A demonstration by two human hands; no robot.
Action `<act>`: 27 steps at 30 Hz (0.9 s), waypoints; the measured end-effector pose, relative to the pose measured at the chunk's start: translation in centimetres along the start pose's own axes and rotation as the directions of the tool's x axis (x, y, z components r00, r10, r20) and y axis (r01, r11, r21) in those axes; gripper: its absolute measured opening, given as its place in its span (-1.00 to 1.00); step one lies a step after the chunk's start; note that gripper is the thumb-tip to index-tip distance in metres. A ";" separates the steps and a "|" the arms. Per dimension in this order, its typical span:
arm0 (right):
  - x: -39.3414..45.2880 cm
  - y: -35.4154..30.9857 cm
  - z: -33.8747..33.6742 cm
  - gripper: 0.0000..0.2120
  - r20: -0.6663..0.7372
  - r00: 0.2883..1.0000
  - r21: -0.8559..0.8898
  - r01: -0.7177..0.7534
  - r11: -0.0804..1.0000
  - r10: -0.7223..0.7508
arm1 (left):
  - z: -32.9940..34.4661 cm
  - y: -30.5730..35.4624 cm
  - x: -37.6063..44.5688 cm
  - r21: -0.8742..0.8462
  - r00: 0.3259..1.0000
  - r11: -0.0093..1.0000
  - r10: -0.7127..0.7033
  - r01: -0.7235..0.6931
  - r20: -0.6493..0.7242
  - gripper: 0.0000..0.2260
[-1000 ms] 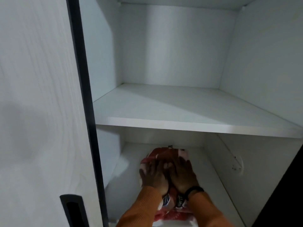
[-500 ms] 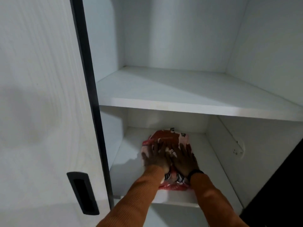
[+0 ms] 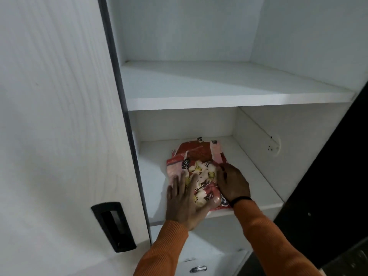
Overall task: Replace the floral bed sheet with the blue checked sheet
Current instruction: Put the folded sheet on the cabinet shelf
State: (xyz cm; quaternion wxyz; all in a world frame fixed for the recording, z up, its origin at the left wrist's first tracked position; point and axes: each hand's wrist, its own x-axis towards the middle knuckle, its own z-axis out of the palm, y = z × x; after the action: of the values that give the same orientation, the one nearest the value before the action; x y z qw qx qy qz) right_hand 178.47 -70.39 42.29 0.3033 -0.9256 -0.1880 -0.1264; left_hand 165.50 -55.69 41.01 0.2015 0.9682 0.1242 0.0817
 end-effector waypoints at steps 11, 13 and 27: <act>-11.0 1.8 -0.9 -0.39 0.082 0.984 -0.235 -0.135 0.962 0.159 | 2.1 0.5 -3.0 0.032 0.961 0.990 0.138 -0.134 -0.238 -0.38; -13.8 2.6 -0.8 -0.38 0.065 0.983 -0.209 -0.152 0.966 0.169 | 3.4 1.1 -5.0 0.022 0.948 0.985 0.171 -0.172 -0.270 -0.37; -32.5 8.5 -0.5 -0.47 0.091 0.826 0.022 -0.560 0.828 0.556 | 14.6 6.2 -15.4 -0.208 0.749 0.845 0.534 -0.493 0.391 -0.47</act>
State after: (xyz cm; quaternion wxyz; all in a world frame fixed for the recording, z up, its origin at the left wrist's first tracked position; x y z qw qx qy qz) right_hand 152.93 -85.85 26.96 0.3411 -0.9369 0.0756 0.0095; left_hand 155.11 -70.75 28.68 0.2379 0.9475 -0.1989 -0.0784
